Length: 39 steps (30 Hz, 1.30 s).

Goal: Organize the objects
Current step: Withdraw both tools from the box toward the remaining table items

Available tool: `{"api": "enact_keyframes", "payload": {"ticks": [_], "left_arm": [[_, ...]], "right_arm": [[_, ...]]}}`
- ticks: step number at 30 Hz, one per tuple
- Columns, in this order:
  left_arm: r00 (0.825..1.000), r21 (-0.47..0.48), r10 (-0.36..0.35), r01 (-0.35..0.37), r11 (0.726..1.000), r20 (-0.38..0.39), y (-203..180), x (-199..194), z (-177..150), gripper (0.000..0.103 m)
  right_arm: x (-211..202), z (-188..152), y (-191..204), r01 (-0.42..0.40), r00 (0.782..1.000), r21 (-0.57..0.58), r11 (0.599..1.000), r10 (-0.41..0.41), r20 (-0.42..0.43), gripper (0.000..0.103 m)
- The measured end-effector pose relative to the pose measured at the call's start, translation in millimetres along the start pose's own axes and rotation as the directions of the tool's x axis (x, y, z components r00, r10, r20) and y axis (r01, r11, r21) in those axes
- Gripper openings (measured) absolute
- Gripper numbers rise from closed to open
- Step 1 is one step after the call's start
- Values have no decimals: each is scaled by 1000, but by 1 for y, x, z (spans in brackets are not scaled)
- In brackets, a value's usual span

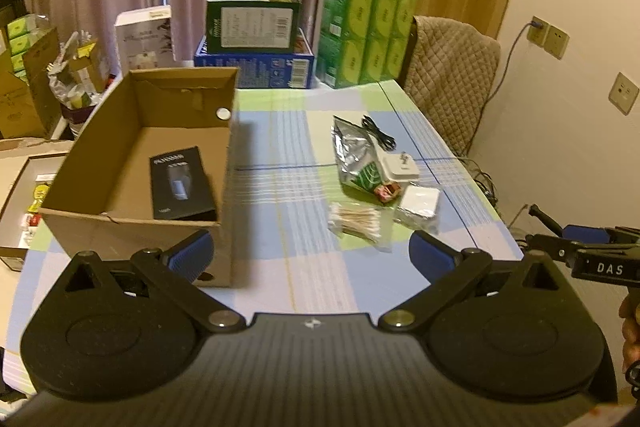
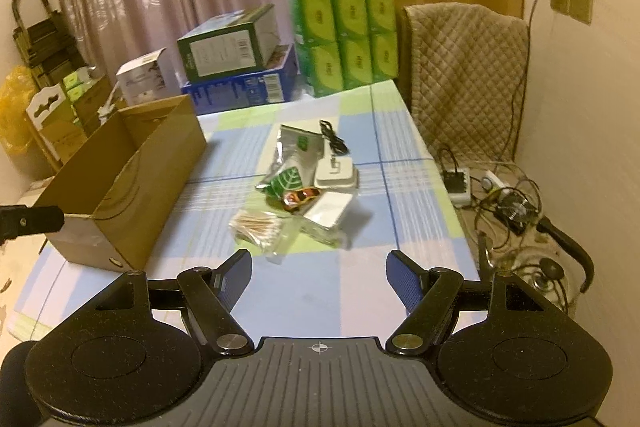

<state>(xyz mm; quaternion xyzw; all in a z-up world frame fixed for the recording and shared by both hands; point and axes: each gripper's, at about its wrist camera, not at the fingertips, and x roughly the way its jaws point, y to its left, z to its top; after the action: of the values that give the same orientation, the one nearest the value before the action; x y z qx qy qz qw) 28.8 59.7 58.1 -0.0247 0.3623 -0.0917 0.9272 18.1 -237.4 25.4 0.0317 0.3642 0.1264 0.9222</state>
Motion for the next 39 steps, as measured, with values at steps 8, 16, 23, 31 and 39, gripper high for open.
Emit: {"api": "enact_keyframes", "payload": {"ticks": [8, 16, 23, 31, 39], "left_arm": [[999, 20, -12, 13, 1000, -33, -15, 11, -6, 102], [996, 37, -20, 23, 999, -82, -23, 26, -9, 102], [995, 60, -24, 29, 998, -92, -31, 40, -13, 102], [993, 87, -30, 40, 995, -114, -41, 63, -13, 102], [987, 114, -22, 40, 993, -158, -48, 101, -9, 102]], "right_arm": [[3, -3, -7, 1, 1000, 14, 1000, -1, -7, 71], [11, -6, -14, 7, 1000, 24, 1000, -6, -18, 71], [21, -6, -21, -3, 999, 20, 1000, 3, -35, 71], [41, -3, -27, -35, 997, -48, 998, 32, -65, 71], [77, 14, -35, -99, 991, -188, 977, 80, -105, 71]]}}
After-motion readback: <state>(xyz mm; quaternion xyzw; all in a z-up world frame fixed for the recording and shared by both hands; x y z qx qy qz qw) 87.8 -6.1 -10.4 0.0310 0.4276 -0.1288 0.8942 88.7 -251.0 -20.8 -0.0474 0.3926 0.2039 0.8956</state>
